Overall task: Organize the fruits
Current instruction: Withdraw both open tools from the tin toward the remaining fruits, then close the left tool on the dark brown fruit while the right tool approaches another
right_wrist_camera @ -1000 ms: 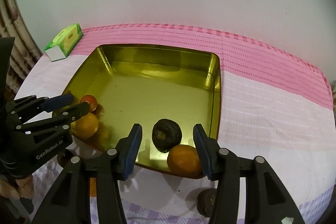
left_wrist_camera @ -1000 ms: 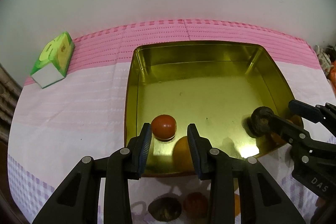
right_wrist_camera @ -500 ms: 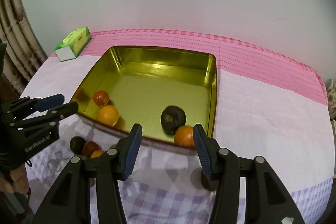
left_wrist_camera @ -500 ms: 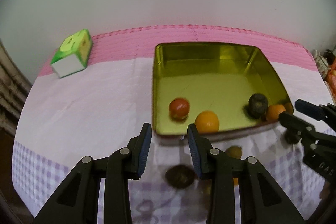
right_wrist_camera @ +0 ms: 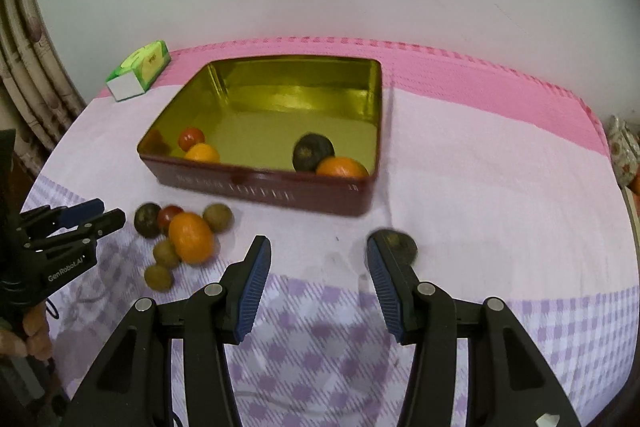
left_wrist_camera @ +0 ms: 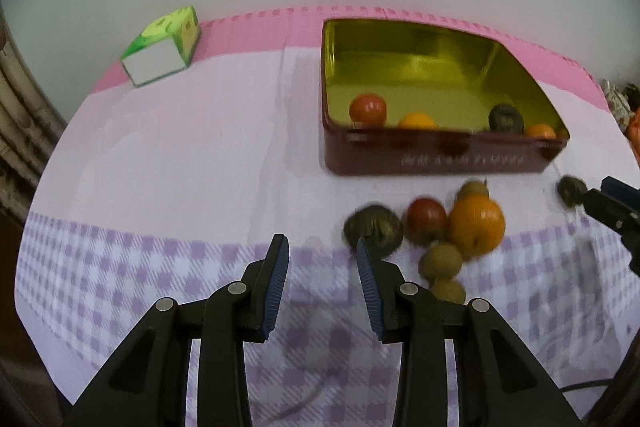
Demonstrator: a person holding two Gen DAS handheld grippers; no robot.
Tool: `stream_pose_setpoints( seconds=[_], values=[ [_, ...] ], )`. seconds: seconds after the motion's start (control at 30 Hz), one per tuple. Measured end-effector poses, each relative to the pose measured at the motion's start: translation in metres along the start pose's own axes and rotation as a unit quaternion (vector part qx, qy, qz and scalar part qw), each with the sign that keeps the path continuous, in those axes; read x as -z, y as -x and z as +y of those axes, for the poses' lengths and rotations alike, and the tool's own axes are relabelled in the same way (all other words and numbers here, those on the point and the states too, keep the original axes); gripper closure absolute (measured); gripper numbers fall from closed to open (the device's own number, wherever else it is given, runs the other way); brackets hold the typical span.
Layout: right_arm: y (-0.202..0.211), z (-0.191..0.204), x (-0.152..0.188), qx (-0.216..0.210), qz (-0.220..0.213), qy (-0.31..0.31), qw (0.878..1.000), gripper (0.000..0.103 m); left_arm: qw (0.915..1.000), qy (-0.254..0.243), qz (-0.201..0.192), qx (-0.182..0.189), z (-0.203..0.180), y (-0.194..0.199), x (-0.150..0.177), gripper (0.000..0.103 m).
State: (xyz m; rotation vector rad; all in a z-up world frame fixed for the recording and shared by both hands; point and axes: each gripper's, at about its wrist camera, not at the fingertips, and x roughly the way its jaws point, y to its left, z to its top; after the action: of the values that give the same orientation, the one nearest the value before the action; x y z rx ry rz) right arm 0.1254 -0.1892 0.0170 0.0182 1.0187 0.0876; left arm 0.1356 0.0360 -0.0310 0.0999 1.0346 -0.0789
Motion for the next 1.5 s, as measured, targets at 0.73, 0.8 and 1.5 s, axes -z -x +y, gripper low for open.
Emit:
stream_pose_setpoints(
  seconds=[0.73, 0.8, 1.5],
  values=[
    [-0.009, -0.021, 0.030, 0.012, 0.025, -0.027, 0.999, 0.055, 0.9999, -0.003, 0.005, 0.016, -0.002, -0.013, 0.011, 0.066],
    [-0.011, -0.023, 0.030, 0.013, 0.026, -0.031, 0.999, 0.055, 0.9998, -0.006, 0.004, 0.020, -0.002, -0.014, 0.011, 0.066],
    [-0.023, -0.025, 0.032, 0.003, 0.039, -0.036, 0.999, 0.055, 0.9974, -0.037, 0.001, 0.062, -0.019, -0.024, 0.004, 0.066]
  ],
)
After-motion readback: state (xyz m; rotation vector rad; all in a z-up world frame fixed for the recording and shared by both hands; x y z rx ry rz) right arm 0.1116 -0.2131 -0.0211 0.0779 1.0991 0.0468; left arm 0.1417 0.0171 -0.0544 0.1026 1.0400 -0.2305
